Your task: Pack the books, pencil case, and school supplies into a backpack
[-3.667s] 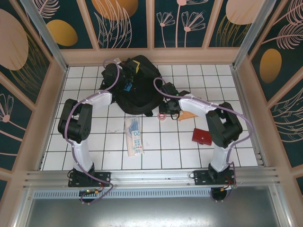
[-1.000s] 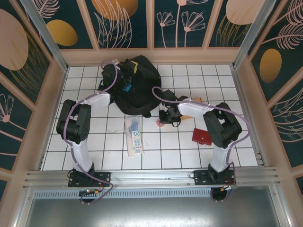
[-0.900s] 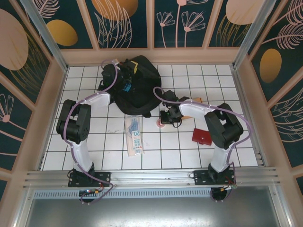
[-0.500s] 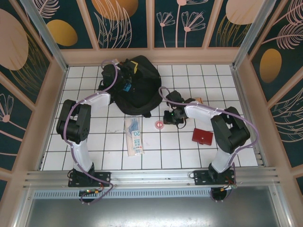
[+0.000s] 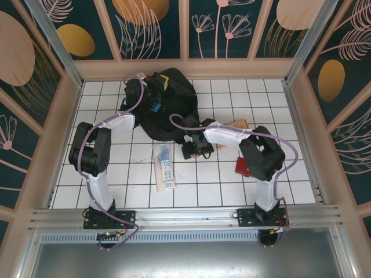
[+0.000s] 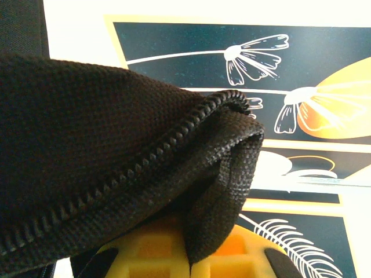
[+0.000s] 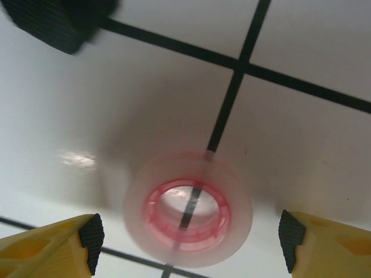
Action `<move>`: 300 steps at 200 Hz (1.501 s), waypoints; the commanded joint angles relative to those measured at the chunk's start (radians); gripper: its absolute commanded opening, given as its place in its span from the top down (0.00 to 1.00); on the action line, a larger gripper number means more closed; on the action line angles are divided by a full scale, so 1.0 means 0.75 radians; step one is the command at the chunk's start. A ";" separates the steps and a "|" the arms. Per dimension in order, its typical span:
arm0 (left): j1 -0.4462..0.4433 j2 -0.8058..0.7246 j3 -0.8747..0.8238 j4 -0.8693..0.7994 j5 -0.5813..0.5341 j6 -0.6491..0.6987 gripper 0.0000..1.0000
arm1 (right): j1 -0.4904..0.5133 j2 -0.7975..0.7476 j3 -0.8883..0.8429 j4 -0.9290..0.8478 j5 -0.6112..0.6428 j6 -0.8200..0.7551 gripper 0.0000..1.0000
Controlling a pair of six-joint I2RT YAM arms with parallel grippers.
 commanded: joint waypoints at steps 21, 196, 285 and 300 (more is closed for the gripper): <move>0.015 -0.070 -0.001 0.083 0.013 -0.024 1.00 | 0.008 0.068 0.051 -0.106 0.031 -0.038 0.23; 0.017 -0.046 0.050 0.067 0.022 -0.033 1.00 | -0.021 -0.410 0.093 0.136 0.016 0.076 0.56; 0.016 -0.060 0.124 0.025 0.025 -0.050 1.00 | -0.077 0.204 0.699 0.503 0.078 0.275 0.55; 0.016 -0.058 0.139 0.023 0.029 -0.072 1.00 | -0.084 0.284 0.763 0.563 0.147 0.334 0.54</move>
